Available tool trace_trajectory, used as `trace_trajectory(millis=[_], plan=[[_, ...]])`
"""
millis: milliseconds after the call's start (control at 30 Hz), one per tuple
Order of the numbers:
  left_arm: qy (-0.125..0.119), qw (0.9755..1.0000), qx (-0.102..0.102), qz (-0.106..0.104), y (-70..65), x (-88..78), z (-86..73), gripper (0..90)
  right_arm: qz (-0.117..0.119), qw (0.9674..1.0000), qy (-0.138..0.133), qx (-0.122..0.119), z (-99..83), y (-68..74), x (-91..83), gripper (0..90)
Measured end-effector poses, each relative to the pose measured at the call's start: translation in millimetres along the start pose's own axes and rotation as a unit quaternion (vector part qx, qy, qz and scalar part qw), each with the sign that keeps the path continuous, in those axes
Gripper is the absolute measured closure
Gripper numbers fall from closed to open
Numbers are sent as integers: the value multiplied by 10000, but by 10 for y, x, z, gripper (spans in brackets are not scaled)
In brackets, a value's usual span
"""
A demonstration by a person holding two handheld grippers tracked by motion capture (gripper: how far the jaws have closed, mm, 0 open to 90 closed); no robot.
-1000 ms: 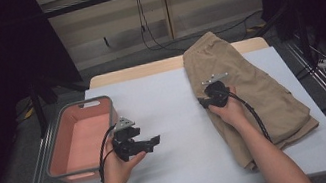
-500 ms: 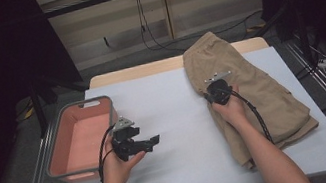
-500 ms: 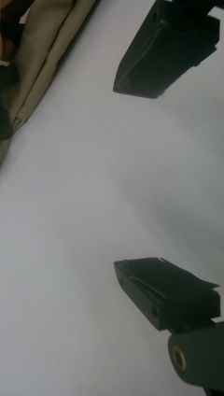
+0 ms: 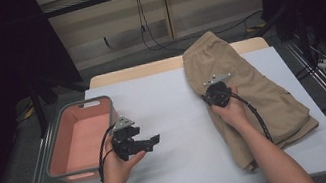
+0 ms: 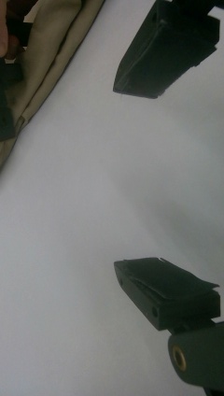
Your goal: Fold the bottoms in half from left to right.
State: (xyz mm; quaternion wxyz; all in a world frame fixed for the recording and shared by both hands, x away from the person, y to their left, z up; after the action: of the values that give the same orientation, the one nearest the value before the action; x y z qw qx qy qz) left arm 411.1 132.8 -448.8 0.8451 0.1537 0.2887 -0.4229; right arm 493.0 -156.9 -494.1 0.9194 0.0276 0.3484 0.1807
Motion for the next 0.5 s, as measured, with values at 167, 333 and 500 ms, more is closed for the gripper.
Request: trace_trajectory(millis=[167, 333, 500], plan=[[15, 10000, -4, -6, -5, 7, -3, 124, 52, 9998, -23, -167, -14, 49, -16, 889], [12, 10000, -3, -4, -5, 10, 1, 123, 179, 9995, -44, -266, -23, 103, -44, 891], [28, 10000, 17, -14, -3, 15, -1, 124, 297, 9989, -79, -345, -32, 162, -73, 892]])
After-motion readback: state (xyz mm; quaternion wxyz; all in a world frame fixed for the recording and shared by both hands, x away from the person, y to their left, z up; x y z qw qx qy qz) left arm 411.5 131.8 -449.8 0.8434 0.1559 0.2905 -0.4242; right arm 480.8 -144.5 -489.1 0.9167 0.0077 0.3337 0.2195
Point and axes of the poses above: each handheld gripper's, and its own axes: x roughly forward along the jaws, z roughly out of its top, y roughly to its left, the point moved 5 cm from there along x, roughly forward along the jaws, and after that the axes turned 14 degrees about x, right-handed, at the moved point
